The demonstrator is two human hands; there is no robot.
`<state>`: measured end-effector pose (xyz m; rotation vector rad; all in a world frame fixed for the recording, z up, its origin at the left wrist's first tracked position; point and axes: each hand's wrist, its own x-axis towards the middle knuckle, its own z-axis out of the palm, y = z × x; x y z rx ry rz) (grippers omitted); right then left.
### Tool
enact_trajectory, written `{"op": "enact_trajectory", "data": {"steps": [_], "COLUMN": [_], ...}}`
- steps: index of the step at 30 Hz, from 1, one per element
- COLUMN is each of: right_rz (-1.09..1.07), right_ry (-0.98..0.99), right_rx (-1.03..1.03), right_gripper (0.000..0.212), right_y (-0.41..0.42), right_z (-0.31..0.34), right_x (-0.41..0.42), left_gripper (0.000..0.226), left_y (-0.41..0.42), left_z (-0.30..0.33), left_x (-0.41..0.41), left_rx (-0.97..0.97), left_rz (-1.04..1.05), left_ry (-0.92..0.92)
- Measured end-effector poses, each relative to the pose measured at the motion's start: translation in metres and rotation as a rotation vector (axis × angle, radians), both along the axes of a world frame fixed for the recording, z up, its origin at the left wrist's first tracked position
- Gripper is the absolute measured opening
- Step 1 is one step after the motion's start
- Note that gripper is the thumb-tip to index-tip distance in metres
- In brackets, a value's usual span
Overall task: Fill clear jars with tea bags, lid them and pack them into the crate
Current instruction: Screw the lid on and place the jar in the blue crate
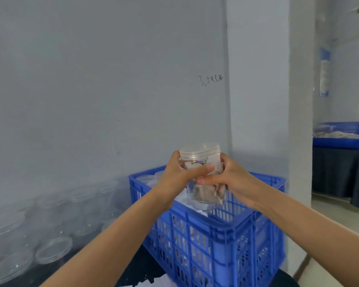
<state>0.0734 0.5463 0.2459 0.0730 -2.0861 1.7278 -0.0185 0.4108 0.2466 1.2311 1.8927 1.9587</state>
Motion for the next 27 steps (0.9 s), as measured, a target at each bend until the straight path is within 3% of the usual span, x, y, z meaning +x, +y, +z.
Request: {"op": "enact_trajectory", "data": {"steps": [4, 9, 18, 23, 27], "right_rz": [-0.041, -0.031, 0.121, 0.312, 0.250], "right_ry": [-0.034, -0.131, -0.460, -0.597, -0.561], "right_rx": [0.048, 0.193, 0.509, 0.549, 0.694], "right_gripper": [0.067, 0.085, 0.081, 0.086, 0.086], "right_y": [0.014, 0.028, 0.056, 0.078, 0.101], "right_z": [-0.012, -0.024, -0.028, -0.016, -0.023], "right_x": [0.005, 0.003, 0.001, -0.006, -0.027], "left_gripper": [0.070, 0.088, 0.065, 0.077, 0.076], "left_y": [0.017, 0.025, 0.026, 0.027, 0.031], "left_z": [-0.014, -0.030, -0.048, -0.046, -0.044], "left_x": [-0.003, -0.013, -0.018, -0.013, -0.007], "left_rx": [-0.046, -0.186, -0.507, -0.654, -0.747], "left_rz": [-0.035, -0.070, 0.049, 0.023, 0.032], "left_ry": [-0.012, 0.081, 0.306, 0.390, 0.466]}}
